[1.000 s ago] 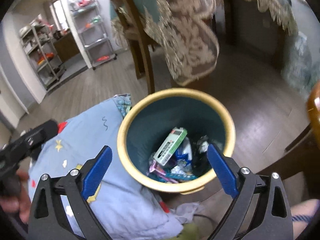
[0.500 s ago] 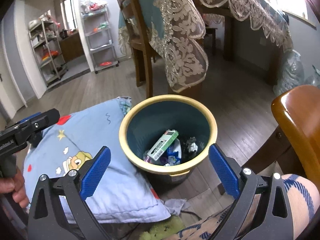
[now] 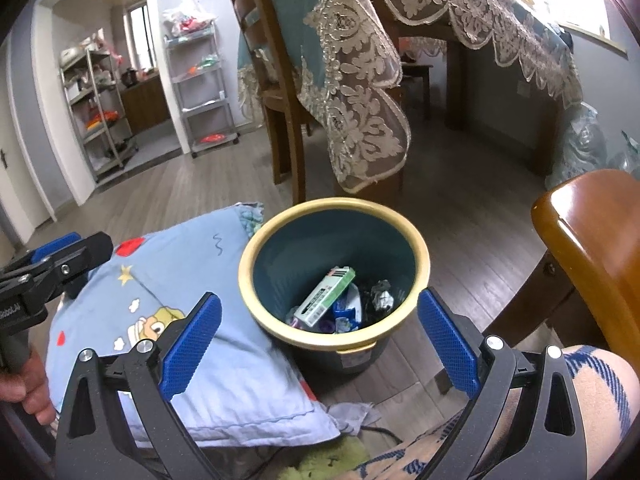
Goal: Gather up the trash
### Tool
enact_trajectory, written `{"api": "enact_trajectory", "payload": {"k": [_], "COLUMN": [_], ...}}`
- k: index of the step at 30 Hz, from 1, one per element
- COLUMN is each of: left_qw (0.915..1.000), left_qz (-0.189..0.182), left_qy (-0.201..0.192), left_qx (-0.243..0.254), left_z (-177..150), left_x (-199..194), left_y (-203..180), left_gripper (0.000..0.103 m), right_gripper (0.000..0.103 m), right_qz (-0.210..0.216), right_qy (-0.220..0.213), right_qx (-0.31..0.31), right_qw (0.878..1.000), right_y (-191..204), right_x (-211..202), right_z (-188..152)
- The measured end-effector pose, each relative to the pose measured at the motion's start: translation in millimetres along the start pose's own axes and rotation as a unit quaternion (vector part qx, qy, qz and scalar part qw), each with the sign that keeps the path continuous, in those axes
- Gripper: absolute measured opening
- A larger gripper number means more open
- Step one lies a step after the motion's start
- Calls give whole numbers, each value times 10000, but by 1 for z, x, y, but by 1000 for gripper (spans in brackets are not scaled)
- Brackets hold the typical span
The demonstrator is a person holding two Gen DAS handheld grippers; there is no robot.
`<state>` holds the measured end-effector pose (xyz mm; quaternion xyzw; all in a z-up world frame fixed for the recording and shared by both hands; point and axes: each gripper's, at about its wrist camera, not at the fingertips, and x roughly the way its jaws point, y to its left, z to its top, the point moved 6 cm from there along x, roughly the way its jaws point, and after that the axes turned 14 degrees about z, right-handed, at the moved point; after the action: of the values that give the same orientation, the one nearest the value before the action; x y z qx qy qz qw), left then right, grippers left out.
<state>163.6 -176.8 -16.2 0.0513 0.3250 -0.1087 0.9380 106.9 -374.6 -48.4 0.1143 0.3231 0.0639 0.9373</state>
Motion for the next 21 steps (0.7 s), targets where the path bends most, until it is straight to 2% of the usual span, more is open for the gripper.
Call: {"api": "enact_trajectory", "payload": {"k": [21], "left_qw": [9999], "left_qz": [42], "left_qy": [111], "left_qx": [37], "left_z": [-5], "left_x": [4], "left_y": [-4], "left_gripper": [97], "right_gripper": [98], "right_qz": [83], "right_qy": [54], "right_qx": [47], "right_qw": [9999], "right_y": [0], "right_x": [6], "right_z": [-1]}}
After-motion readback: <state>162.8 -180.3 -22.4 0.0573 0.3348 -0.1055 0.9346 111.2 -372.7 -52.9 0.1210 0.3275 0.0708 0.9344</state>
